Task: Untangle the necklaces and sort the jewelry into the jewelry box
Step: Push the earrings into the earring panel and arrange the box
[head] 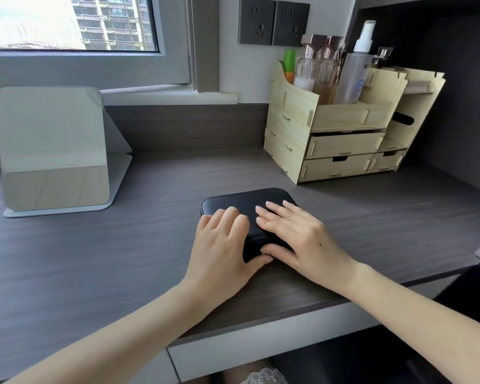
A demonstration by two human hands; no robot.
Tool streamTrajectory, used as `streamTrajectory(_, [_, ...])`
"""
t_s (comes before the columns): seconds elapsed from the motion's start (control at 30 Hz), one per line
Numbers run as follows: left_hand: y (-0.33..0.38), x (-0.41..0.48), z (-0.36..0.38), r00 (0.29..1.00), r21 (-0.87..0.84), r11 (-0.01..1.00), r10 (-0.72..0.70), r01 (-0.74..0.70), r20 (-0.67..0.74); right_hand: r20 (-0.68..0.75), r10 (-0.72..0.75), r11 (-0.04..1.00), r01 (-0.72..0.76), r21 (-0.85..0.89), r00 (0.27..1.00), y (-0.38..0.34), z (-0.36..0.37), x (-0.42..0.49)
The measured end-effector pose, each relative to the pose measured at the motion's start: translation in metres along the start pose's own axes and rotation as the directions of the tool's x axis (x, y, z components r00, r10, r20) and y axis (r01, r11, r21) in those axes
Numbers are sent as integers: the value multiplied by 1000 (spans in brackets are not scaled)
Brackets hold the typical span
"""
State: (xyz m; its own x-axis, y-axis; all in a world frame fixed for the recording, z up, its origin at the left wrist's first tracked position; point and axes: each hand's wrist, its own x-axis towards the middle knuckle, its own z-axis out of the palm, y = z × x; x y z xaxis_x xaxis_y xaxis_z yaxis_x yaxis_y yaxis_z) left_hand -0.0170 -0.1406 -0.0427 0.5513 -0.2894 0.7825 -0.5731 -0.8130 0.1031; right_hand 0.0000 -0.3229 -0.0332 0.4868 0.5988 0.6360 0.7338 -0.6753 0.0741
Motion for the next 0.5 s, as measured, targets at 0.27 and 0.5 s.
streamTrajectory(0.27, [2,-1,6,997,82,995,63,-60,-38,-46,7,997,-4,81,999,5,4,-1])
streamTrajectory(0.5, [2,-2,3,998,115,991,64,-66,20,20,-24,998,23,50,1000,7,-2,0])
